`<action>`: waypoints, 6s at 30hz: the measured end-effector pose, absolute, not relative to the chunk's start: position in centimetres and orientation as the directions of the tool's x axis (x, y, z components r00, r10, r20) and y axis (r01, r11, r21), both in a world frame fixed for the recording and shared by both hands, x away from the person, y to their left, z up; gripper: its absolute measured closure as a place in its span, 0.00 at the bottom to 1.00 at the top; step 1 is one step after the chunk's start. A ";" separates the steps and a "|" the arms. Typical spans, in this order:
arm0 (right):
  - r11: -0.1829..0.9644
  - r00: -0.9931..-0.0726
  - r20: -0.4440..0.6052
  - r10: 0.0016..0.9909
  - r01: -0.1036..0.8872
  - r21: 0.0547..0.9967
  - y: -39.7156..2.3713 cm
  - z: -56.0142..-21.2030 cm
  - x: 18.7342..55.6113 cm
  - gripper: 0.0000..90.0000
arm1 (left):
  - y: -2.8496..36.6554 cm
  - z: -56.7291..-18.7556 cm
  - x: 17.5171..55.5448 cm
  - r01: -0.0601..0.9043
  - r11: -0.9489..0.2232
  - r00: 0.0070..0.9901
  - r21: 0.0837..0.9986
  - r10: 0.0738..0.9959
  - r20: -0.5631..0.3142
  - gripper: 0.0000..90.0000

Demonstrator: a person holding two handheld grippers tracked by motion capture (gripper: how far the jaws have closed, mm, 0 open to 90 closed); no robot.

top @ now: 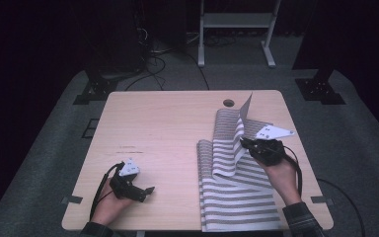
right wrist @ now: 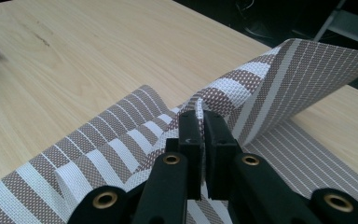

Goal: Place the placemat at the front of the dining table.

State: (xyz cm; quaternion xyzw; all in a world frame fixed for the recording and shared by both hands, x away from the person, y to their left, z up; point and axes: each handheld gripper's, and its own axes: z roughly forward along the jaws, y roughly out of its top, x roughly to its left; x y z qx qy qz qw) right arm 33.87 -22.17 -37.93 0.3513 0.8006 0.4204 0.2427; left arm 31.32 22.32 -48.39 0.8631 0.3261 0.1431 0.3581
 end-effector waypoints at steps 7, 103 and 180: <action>0.408 -0.657 -0.074 0.750 0.371 0.834 -20.6 -39.0 34.7 0.96 | 22.3 -48.4 31.3 0.459 -0.530 0.747 0.713 0.664 0.013 0.00; 0.448 -0.813 0.005 0.582 0.326 0.833 -12.8 -40.2 34.6 1.00 | 22.2 -48.4 31.2 0.455 -0.534 0.753 0.712 0.657 0.011 0.00; 0.427 -0.579 -0.018 0.815 0.581 0.693 -31.7 -47.4 30.8 0.96 | 20.0 -46.7 32.9 0.497 -0.543 0.756 0.677 0.653 -0.031 0.71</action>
